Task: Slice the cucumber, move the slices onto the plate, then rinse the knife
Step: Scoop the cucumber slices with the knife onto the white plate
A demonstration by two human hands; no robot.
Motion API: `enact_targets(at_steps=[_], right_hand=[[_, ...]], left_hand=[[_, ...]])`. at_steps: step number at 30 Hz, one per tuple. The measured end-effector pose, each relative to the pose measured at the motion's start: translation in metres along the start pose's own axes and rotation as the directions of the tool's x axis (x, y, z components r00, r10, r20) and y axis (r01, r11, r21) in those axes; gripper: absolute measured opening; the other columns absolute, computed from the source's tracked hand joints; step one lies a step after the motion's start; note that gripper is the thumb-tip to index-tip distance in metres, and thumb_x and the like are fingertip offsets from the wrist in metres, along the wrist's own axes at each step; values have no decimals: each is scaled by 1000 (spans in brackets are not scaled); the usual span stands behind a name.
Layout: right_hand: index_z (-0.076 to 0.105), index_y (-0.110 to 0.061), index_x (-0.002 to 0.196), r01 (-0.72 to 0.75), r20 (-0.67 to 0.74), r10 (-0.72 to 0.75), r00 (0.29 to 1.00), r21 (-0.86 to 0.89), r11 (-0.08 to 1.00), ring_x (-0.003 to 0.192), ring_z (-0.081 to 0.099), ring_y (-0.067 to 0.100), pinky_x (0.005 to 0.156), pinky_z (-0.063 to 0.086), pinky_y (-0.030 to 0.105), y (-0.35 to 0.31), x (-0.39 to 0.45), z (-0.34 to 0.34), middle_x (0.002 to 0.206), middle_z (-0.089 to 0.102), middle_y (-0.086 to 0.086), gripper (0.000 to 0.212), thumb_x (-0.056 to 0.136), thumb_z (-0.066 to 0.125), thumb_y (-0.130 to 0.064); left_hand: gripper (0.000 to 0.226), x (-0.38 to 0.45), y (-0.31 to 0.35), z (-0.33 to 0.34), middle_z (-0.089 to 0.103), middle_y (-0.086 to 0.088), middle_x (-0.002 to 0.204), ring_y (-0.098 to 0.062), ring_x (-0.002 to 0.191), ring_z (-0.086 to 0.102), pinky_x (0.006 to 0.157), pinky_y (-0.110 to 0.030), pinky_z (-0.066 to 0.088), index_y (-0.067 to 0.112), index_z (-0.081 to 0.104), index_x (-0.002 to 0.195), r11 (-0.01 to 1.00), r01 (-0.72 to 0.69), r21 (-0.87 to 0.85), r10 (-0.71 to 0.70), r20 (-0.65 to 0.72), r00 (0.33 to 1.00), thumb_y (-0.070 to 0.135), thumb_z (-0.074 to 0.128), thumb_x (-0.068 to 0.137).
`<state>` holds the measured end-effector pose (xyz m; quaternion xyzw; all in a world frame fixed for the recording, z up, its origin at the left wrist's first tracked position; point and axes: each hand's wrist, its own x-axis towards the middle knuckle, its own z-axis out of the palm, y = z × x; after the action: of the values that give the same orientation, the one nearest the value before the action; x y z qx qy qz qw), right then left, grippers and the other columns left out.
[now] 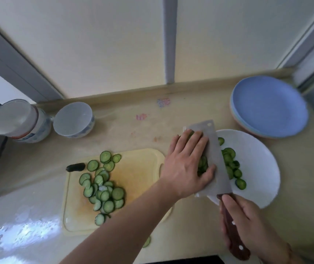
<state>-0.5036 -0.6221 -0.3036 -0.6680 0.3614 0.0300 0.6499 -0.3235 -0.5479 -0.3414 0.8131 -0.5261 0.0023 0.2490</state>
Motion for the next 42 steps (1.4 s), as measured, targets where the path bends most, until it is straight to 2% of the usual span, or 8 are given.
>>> enact_targets(at_steps=[4,10,17,26,29,31,35,42], right_hand=[[53,8,74,2,-204,-2,979,0,1000,33,51,33,37,42,34,14,-14,-36,45,53,28,39,101,41,-18],[51,6,61,-4,-293,-3,956,-23,1000,32,52,31,40,39,23,39,-26,-63,41,56,20,52,103,37,-22],[50,3,58,-23,-334,24,942,6,1000,31,51,25,39,38,19,56,-29,-71,41,56,17,51,102,40,-21],[55,-6,58,-122,-421,119,899,18,992,35,55,35,40,42,25,70,-39,-91,45,57,21,49,100,43,-28],[55,-7,60,-134,-433,122,893,4,991,35,55,36,40,42,22,69,-45,-99,45,58,22,47,99,44,-29],[56,-8,62,-140,-426,126,896,-2,990,35,54,36,40,44,25,67,-48,-102,46,57,22,44,98,45,-31],[54,2,65,-168,-408,136,903,-44,985,32,53,33,37,40,21,63,-54,-103,44,56,21,44,99,46,-25],[54,4,69,-202,-409,156,899,-70,977,34,54,36,35,38,22,55,-64,-101,47,57,21,40,99,47,-22]], left_hand=[[68,35,39,34,49,-7,152,-32,147,33,121,-50,21,16,54,144,987,-127,-98,129,12,992,55,51,88],[35,52,71,75,62,-7,123,-35,127,50,102,-54,39,14,69,116,942,-241,-234,232,-66,970,31,69,86],[12,49,78,97,65,-2,100,-30,97,58,93,-50,42,15,69,88,935,-318,-159,306,-94,947,26,64,85],[17,50,71,101,63,-2,88,-30,86,58,97,-49,40,14,69,85,920,-382,-93,383,-2,924,24,54,85],[23,50,70,99,66,-3,96,-31,95,60,104,-49,35,13,70,94,918,-380,-111,385,29,922,24,52,87],[34,49,71,95,66,-3,120,-32,117,57,113,-52,30,13,68,114,928,-344,-140,354,55,933,27,51,89],[58,51,72,91,42,1,158,-31,150,28,122,-62,9,15,47,149,951,-305,-54,310,180,934,42,38,98],[53,44,64,96,56,0,145,-34,143,39,116,-69,18,14,56,142,932,-360,37,343,222,913,41,42,99]])
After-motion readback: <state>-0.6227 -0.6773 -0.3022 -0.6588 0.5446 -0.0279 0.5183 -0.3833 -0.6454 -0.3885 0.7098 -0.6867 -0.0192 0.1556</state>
